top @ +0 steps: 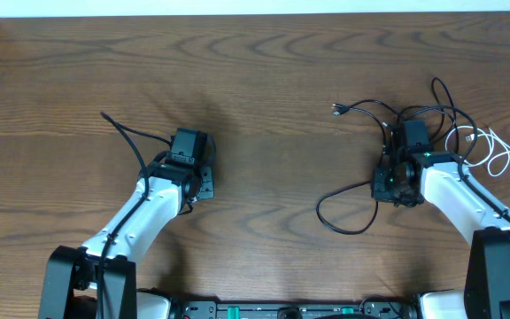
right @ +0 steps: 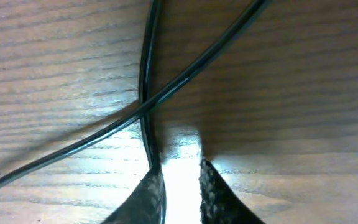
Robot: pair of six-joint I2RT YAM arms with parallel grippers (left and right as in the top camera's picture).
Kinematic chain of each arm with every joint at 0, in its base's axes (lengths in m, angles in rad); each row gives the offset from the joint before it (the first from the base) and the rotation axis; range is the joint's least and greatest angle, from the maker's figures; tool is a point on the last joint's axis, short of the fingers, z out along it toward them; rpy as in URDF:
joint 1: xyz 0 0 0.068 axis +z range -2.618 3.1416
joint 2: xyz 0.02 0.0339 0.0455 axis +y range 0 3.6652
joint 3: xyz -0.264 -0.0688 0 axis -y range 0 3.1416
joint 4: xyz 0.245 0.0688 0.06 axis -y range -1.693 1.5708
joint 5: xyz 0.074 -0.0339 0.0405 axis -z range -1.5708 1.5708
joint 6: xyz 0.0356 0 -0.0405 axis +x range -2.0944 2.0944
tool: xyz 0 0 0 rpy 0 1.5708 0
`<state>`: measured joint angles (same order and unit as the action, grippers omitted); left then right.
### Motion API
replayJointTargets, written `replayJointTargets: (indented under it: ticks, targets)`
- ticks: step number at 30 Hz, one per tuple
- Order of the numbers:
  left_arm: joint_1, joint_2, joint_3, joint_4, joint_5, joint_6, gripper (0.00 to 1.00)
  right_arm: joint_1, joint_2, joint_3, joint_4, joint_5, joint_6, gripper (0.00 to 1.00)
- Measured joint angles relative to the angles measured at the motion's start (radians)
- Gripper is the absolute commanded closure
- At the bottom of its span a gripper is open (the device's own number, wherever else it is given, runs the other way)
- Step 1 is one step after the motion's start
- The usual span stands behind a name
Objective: Untangle cables
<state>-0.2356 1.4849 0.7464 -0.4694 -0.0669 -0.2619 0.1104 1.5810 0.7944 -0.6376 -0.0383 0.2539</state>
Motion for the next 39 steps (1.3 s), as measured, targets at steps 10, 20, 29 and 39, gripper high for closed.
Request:
replayJointTargets:
  ticks: [10,20,29,39]
  targets:
    - [0.000,0.000,0.000,0.001,0.000,0.000,0.56,0.000,0.002,-0.049,0.122,-0.016,0.001,0.93]
    - [0.000,0.000,0.000,0.002,0.000,0.000,0.56,0.000,-0.002,-0.053,0.134,-0.023,-0.004,0.98]
    - [0.000,0.000,0.000,0.002,0.000,0.000,0.56,0.000,-0.002,-0.051,0.125,-0.081,-0.034,0.92]
    - [0.000,0.000,0.000,0.003,0.000,0.000,0.56,0.000,-0.002,-0.051,0.126,-0.127,-0.054,0.95]
